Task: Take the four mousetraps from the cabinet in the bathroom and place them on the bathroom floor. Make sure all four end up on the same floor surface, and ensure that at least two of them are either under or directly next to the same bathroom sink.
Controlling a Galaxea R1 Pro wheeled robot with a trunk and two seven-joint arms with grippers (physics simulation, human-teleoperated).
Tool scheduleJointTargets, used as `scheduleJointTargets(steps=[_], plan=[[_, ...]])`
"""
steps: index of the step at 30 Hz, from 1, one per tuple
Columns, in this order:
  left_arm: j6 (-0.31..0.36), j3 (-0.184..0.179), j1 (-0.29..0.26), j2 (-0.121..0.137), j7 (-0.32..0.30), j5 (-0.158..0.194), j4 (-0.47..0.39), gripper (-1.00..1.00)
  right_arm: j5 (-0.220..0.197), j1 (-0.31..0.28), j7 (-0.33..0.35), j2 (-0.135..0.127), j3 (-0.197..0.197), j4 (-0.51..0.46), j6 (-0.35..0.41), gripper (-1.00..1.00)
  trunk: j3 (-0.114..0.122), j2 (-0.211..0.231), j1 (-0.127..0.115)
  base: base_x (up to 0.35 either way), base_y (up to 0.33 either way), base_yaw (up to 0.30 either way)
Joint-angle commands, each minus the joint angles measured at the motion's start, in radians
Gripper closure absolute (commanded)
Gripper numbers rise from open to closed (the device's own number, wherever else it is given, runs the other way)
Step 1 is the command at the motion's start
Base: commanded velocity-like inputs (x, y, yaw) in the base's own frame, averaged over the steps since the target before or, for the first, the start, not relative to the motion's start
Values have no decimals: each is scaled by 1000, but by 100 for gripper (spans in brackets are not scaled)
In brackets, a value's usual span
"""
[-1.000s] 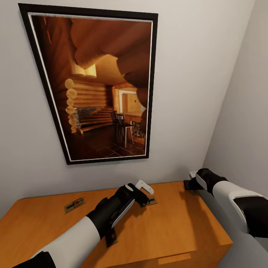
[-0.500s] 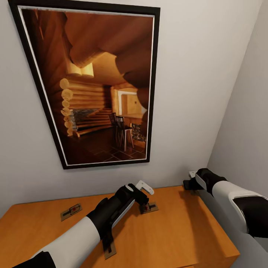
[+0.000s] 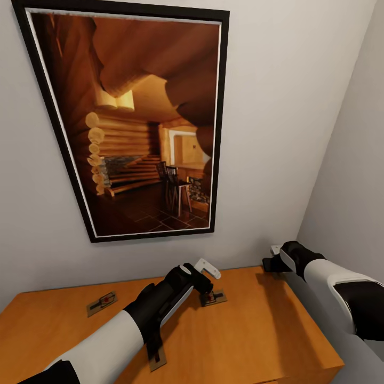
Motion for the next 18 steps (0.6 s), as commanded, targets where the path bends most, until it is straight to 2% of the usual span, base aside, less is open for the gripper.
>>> scheduleJointTargets(steps=[1, 18], plan=[[4, -1, -1, 0, 1, 4, -1, -100, -10, -1, 3, -1, 9, -2, 5, 100, -2, -2, 1, 0, 0, 0], [5, -1, -1, 0, 1, 3, -1, -100, -10, -1, 4, -1, 9, -2, 3, 100, -2, -2, 1, 0, 0, 0]])
